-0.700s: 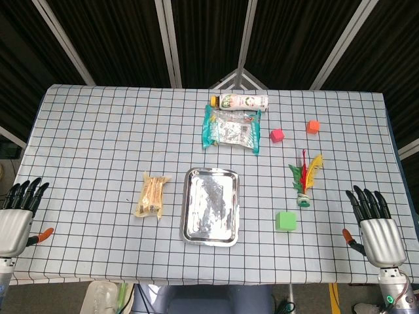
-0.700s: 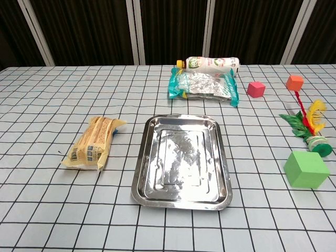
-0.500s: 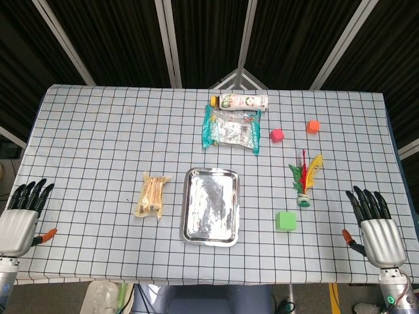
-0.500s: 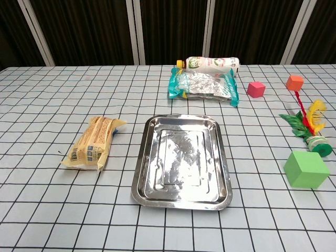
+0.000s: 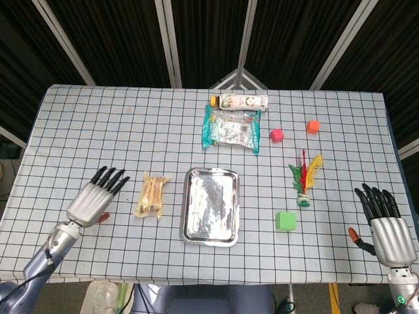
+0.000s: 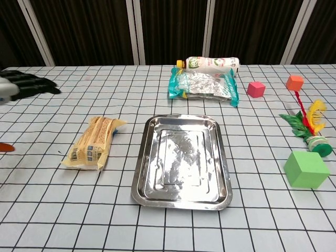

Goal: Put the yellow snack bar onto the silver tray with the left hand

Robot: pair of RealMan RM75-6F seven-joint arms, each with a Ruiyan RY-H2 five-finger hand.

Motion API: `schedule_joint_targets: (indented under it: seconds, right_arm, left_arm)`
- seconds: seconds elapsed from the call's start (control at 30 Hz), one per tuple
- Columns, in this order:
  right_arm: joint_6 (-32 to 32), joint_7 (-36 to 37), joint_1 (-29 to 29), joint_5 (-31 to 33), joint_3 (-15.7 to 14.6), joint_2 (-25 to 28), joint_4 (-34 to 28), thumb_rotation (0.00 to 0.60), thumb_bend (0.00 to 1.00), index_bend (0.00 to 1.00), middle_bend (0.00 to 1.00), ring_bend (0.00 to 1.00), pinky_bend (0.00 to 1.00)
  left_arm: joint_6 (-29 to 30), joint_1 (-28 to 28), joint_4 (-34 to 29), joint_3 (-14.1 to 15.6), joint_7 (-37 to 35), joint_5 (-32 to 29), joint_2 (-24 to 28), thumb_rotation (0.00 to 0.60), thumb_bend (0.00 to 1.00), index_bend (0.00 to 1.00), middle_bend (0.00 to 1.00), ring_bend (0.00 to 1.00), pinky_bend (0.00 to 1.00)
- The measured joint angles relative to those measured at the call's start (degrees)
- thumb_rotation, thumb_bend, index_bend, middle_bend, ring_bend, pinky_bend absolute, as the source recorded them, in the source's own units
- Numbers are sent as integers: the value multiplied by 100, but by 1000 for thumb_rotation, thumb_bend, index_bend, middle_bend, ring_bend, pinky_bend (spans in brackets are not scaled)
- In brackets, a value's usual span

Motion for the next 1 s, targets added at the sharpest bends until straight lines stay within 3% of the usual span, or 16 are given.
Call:
schedule_joint_targets:
  seconds: [0.17, 0.33, 0.87, 1.0]
  right_arm:
    - [-1, 41, -22, 124, 48, 24, 29, 600, 340, 0, 0, 0, 0]
    - [28, 66, -50, 200, 89, 57, 43, 600, 340, 0, 0, 0, 0]
    - [117, 113, -104, 331, 192, 95, 61, 600, 340, 0, 0, 0, 0]
    - [97, 101, -102, 342, 196, 103, 52, 600, 340, 0, 0, 0, 0]
  left_arm:
    - [-908, -753, 214, -98, 474, -167, -401, 600, 1, 0, 0, 0, 12]
    - [-1403, -1185, 435, -55, 1020, -289, -677, 600, 0, 0, 0, 0, 8]
    - [-1525, -1528, 414, 180, 2290, -1095, -671, 600, 0, 0, 1, 0, 24]
    - [-1484, -1558, 478, 246, 2488, -1295, -648, 600, 0, 70, 82, 13, 57]
